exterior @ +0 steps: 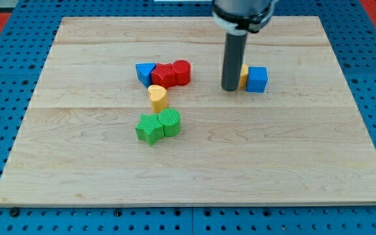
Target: Move your arm towards the green circle
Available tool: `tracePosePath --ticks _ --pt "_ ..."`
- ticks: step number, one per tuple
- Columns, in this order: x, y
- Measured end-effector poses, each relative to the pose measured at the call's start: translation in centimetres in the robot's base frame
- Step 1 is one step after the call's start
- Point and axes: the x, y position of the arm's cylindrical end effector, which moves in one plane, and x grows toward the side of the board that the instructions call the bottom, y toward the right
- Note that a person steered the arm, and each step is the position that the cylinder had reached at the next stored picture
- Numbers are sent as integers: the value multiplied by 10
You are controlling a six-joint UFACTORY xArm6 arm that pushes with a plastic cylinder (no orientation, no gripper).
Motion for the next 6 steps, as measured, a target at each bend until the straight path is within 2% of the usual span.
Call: tracePosePath --ticks 1,2,5,6 --pt "-16 24" --pt "-62 41" --pt "43 -50" --pt "53 -108"
